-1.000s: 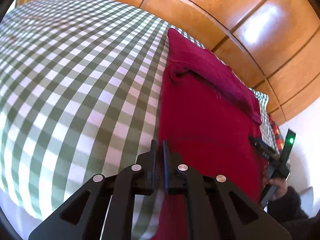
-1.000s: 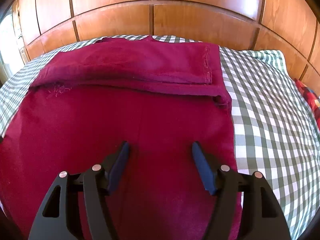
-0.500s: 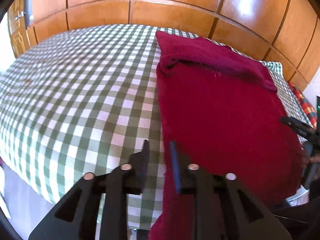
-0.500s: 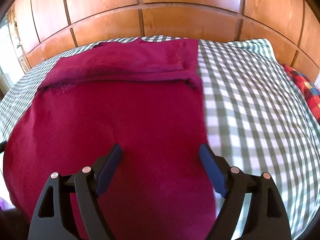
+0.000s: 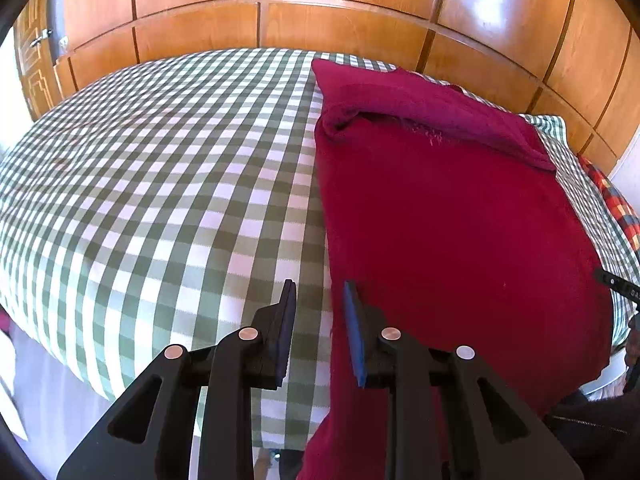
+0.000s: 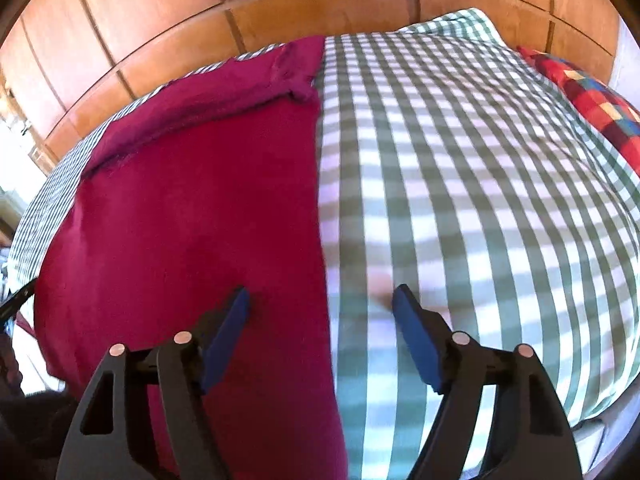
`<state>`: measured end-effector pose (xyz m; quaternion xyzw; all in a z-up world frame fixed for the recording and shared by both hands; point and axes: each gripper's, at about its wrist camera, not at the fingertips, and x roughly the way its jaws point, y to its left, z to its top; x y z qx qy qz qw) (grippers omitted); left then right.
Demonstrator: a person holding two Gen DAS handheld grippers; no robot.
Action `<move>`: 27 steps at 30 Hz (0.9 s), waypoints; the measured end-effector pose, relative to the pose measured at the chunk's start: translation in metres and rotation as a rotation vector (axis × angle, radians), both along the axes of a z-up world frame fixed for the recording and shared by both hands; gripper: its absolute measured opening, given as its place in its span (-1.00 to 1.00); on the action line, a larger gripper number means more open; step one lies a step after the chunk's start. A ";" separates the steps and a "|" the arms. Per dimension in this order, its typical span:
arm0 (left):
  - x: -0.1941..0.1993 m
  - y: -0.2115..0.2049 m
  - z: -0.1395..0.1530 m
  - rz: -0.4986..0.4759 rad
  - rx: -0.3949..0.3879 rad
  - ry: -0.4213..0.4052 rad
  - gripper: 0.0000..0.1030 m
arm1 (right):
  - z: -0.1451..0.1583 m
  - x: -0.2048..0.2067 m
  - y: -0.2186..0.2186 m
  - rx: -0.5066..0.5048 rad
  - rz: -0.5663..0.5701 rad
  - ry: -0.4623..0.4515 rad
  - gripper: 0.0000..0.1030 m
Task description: Fold small clothes
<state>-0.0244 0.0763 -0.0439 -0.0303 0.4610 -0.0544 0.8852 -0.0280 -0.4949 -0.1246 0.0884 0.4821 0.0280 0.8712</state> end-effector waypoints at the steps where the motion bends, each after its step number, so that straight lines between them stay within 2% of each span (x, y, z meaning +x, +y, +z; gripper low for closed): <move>1: -0.001 0.000 -0.001 0.002 0.001 0.003 -0.55 | 0.000 -0.003 0.002 0.001 0.009 0.005 0.41; 8: -0.012 0.001 -0.005 -0.004 0.011 0.022 -0.55 | -0.002 -0.028 0.016 0.054 0.100 0.066 0.35; 14: -0.030 0.010 -0.006 -0.040 -0.057 0.069 -0.55 | -0.010 -0.061 0.011 0.203 0.135 0.160 0.11; 19: -0.043 0.009 -0.005 -0.097 -0.129 0.100 -0.55 | -0.026 -0.081 0.009 0.276 0.154 0.231 0.05; 21: -0.047 0.010 -0.008 -0.109 -0.150 0.119 -0.55 | -0.032 -0.083 0.011 0.277 0.158 0.249 -0.04; 23: -0.050 0.009 -0.010 -0.122 -0.160 0.135 -0.55 | -0.034 -0.085 0.015 0.286 0.186 0.260 -0.41; 24: -0.053 0.009 -0.010 -0.133 -0.167 0.138 -0.55 | -0.032 -0.083 0.017 0.285 0.199 0.256 -0.49; 26: -0.056 0.012 -0.009 -0.161 -0.223 0.142 -0.72 | -0.026 -0.081 0.023 0.288 0.238 0.249 -0.63; 27: -0.057 0.013 -0.007 -0.172 -0.249 0.141 -0.85 | -0.020 -0.080 0.027 0.294 0.263 0.240 -0.64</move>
